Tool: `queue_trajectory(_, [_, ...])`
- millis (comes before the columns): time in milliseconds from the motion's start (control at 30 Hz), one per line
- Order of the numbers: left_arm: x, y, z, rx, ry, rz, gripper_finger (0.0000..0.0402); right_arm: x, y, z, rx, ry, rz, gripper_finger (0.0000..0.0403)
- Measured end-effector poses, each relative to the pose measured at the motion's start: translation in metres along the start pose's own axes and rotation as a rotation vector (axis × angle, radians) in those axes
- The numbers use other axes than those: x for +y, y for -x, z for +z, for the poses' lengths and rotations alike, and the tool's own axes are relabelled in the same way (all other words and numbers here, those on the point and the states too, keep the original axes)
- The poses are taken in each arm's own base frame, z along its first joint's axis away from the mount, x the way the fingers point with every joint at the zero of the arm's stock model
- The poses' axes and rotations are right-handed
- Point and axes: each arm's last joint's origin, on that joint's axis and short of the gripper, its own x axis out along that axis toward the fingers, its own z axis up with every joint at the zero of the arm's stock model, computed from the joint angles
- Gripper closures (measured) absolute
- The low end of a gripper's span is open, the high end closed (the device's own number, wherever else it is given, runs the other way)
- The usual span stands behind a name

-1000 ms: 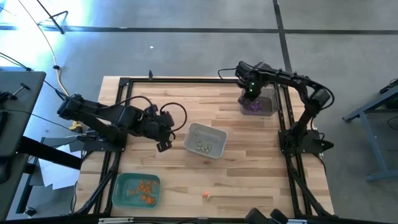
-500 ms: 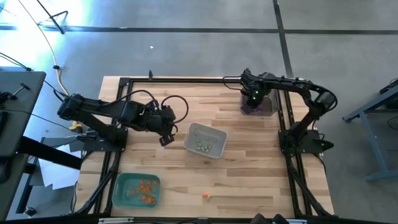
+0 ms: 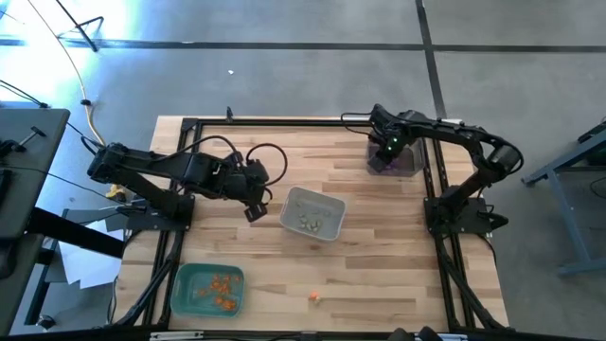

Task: Sort Halloween decoration
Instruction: Put the violet witch hat toy into the black bin, then put the white skull toy into the white bin

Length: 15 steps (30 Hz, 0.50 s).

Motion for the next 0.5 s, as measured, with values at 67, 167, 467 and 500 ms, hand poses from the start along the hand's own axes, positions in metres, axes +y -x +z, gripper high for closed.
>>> queue_trajectory(67, [-0.001, 0.0, 0.001, -0.009, 0.005, -0.005, 0.0353, 0.0, 0.0, -0.001, 0.007, 0.0, 0.0, 0.0284])
queue_trajectory(167, [-0.001, 0.0, 0.002, -0.017, 0.01, -0.007, 0.0353, 0.0, 0.0, -0.003, 0.034, -0.005, 0.0, 0.0255])
queue_trajectory(467, [-0.008, -0.008, 0.003, 0.006, 0.019, -0.006, 0.0353, 0.006, 0.04, -0.029, 0.017, -0.01, 0.004, 0.0238])
queue_trajectory(500, [-0.01, -0.009, 0.002, 0.01, 0.015, -0.01, 0.0353, 0.009, 0.049, -0.034, 0.009, -0.024, 0.012, 0.0238])
